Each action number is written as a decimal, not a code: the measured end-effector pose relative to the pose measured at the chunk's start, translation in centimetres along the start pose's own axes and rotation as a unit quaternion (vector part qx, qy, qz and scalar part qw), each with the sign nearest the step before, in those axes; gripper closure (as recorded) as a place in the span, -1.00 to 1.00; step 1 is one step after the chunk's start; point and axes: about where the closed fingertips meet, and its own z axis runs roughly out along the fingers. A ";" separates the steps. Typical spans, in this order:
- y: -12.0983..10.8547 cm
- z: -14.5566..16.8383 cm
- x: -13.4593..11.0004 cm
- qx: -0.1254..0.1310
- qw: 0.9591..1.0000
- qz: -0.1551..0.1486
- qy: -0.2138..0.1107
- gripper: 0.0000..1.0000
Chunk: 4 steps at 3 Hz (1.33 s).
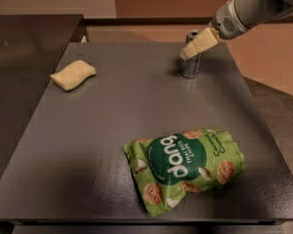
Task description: Move redbull can near green rice chip bag
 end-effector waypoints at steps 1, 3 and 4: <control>0.2 0.0 0.0 -0.010 1.000 0.003 0.001 -0.19; 2.3 -2.4 0.4 -0.032 0.999 -0.014 -0.002 0.73; 5.4 -4.6 0.4 -0.065 0.997 -0.042 -0.017 1.00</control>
Offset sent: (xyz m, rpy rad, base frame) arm -0.0220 -0.0096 0.0067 0.0080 0.0395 0.0265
